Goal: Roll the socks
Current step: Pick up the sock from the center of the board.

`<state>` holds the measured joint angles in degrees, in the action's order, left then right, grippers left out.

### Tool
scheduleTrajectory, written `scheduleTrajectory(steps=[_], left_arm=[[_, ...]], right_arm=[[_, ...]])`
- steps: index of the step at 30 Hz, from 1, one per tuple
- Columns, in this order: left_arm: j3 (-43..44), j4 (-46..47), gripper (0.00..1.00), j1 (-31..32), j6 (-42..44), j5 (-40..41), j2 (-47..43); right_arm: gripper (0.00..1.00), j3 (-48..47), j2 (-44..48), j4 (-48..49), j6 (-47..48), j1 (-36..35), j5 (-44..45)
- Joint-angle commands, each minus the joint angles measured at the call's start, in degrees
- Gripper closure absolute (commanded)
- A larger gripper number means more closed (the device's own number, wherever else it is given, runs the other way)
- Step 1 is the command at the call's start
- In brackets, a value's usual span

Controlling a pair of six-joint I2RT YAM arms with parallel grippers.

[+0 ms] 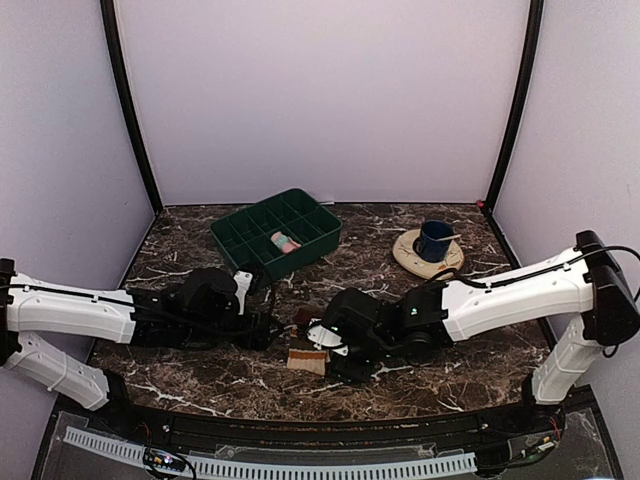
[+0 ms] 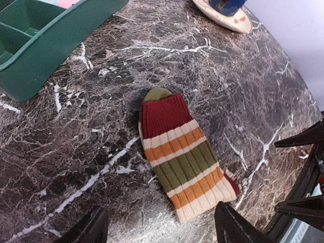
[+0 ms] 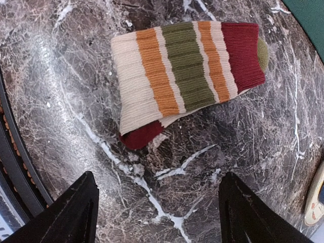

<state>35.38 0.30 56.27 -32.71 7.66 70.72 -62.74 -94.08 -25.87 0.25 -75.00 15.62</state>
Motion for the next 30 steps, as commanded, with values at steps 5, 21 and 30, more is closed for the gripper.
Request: scheduleTrajectory(steps=[5, 21, 30], left_arm=[[3.4, -3.65, 0.29, 5.73, 8.03, 9.17, 3.71], [-5.01, 1.21, 0.28, 6.0, 4.77, 15.3, -1.63], [-6.07, 1.35, 0.28, 5.97, 2.62, 17.61, -3.09]], right_arm=[[0.26, -2.07, -4.48, 0.72, 6.91, -1.07, -2.61], [0.3, -1.24, -10.15, 8.11, 14.88, -0.96, -3.01], [0.43, -1.23, -11.75, 7.77, 17.62, -0.46, -4.04]])
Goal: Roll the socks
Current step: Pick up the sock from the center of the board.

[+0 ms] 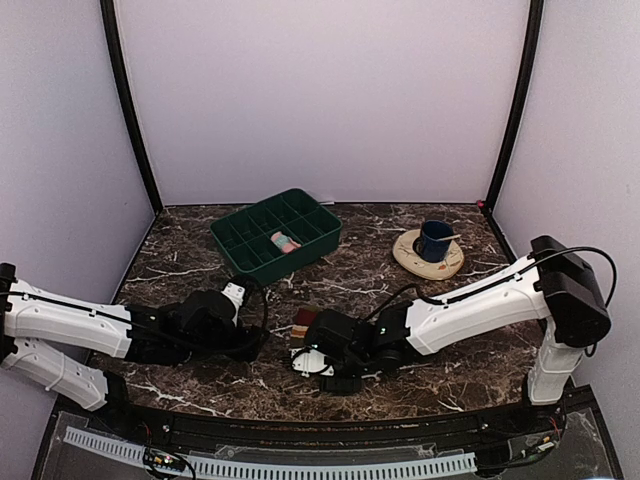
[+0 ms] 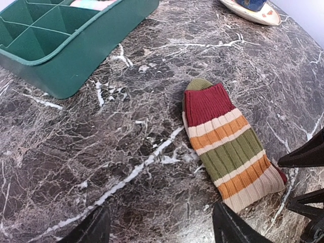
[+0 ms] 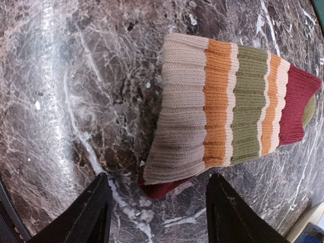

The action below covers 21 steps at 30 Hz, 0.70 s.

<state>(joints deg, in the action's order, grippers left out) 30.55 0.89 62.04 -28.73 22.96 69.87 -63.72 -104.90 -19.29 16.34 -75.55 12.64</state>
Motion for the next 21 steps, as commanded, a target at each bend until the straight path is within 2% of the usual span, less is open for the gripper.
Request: scheduleTrajectory(steps=[1, 5, 21], left_arm=[[-1.46, 0.66, 0.28, 0.19, -1.47, 2.47, -2.39], [-1.69, 0.26, 0.28, 0.18, -1.89, 2.83, -2.69], [-2.4, -0.89, 0.28, 0.19, -2.31, 3.74, -3.85]], right_arm=[[0.44, -0.28, -1.18, 1.06, 1.7, 0.12, -1.17], [0.51, -0.09, -1.74, 1.08, 2.18, 0.12, -1.57], [0.64, -0.7, -4.37, 1.5, 4.87, 0.69, -0.25]])
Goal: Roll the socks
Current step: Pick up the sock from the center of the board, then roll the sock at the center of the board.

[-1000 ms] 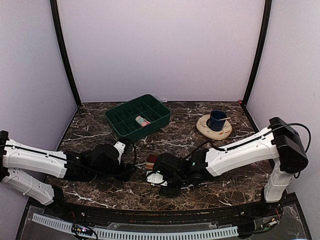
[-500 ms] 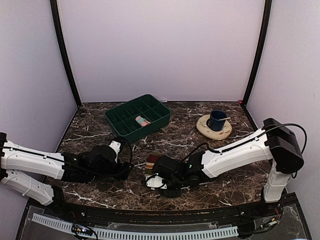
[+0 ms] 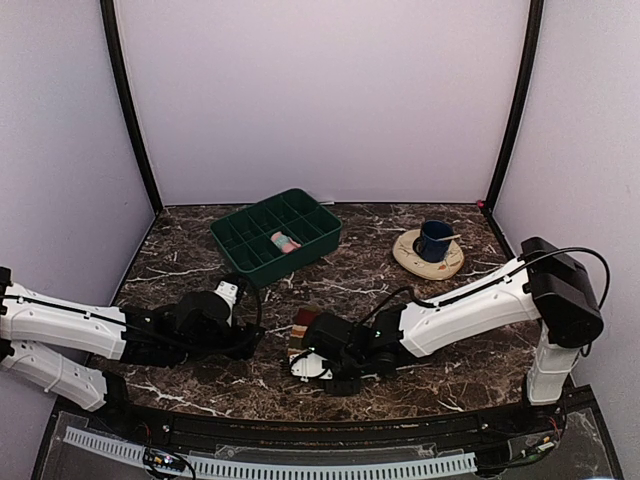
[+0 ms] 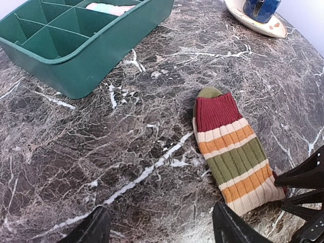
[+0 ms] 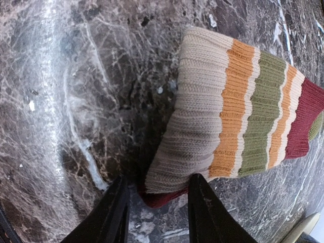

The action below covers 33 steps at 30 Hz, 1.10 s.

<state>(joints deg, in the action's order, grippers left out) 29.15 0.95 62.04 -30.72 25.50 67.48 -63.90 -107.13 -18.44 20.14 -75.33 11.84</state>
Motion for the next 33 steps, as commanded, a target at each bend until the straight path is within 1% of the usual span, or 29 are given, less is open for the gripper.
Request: scheduleTrajectory(steps=[1, 5, 9, 11, 13, 15, 20, 33], left_arm=[[-0.99, -0.95, 0.28, 0.19, -0.24, 1.19, -1.6], [-0.9, -1.08, 0.28, 0.19, 0.16, 1.18, -1.82], [-0.89, -1.3, 0.28, 0.19, 0.64, 1.43, -2.0], [-1.09, -1.24, 0.28, 0.19, 0.87, 1.58, -2.21], [-1.4, -0.98, 0.28, 0.19, 1.16, 1.59, -2.54], [-1.81, -0.68, 0.28, 0.19, 1.43, 1.36, -2.82], [-2.53, 0.73, 0.28, 0.19, 2.81, 0.01, -2.97], [-2.73, 5.39, 0.28, 0.19, 8.47, -7.03, -0.98]], right_arm=[[0.65, -0.59, -2.36, 0.68, 1.19, 0.55, 0.6], [0.75, -1.33, -3.44, 0.0, 1.35, 1.11, -0.29], [0.89, -1.76, -4.55, -1.72, 0.52, 1.92, -2.05], [0.96, -4.03, -4.88, -2.99, -0.36, 2.73, -3.85], [0.98, -5.01, -5.09, -4.23, -1.36, 3.43, -6.0], [1.0, -5.96, -5.08, -5.38, -2.54, 4.19, -8.55], [1.0, -8.22, -4.49, -7.74, -6.29, 6.63, -17.0], [1.0, -8.73, -2.42, -6.6, -16.32, 15.12, -42.94]])
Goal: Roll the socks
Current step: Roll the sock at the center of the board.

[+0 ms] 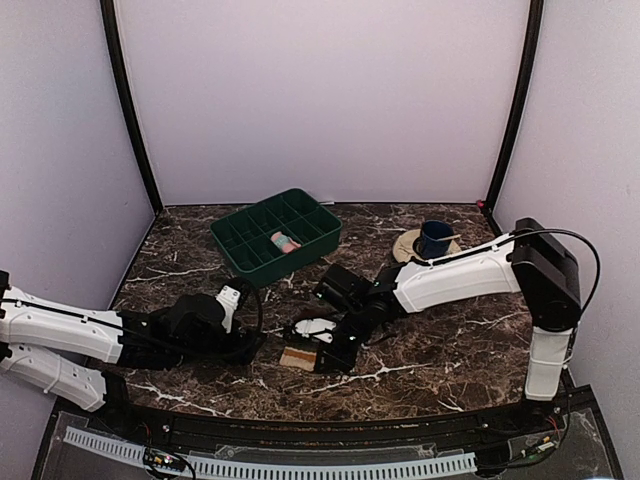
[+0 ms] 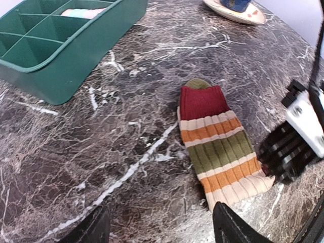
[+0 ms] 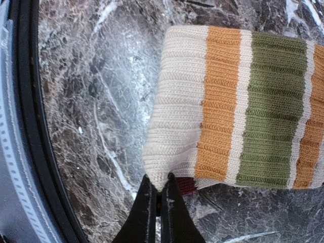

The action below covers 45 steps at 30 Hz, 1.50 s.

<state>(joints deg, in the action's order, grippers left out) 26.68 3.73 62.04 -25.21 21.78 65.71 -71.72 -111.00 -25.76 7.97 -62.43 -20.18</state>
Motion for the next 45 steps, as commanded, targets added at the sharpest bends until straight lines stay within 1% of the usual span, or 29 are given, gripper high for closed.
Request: scheduleTrajectory(steps=[1, 9, 14, 18, 21, 25, 31, 45], left_arm=[[-0.08, 2.82, 0.28, 0.19, 3.36, -4.04, 1.21], [1.38, 3.6, 0.28, 0.26, 5.93, -8.7, 3.66], [1.5, 4.54, 0.24, 0.2, 8.12, -11.38, 3.53], [1.58, 5.66, 0.19, 0.23, 10.59, -13.43, 3.28], [1.78, 6.16, 0.13, 0.27, 11.86, -14.82, 3.28], [1.65, 6.82, 0.01, 0.27, 12.86, -16.97, 3.28], [2.44, 7.24, 0.01, 0.52, 14.65, -20.32, 6.32], [6.57, 9.87, 0.06, 2.38, 21.1, -16.22, 15.12]], right_arm=[[1.0, -0.76, 1.48, 1.04, -4.68, 2.69, -12.56], [1.0, -0.58, -0.29, 2.08, -8.45, 6.61, -24.62], [1.0, 0.88, -1.38, 3.53, -10.99, 8.42, -30.2], [1.0, 1.74, -2.2, 4.55, -12.43, 9.62, -33.67], [1.0, 1.64, -2.95, 3.55, -12.03, 9.83, -34.21], [1.0, 1.5, -3.5, 2.82, -11.69, 9.96, -34.34], [1.0, 1.54, -3.55, 2.69, -11.66, 10.2, -34.6], [1.0, 2.98, -2.48, 2.2, -11.16, 10.49, -34.53]])
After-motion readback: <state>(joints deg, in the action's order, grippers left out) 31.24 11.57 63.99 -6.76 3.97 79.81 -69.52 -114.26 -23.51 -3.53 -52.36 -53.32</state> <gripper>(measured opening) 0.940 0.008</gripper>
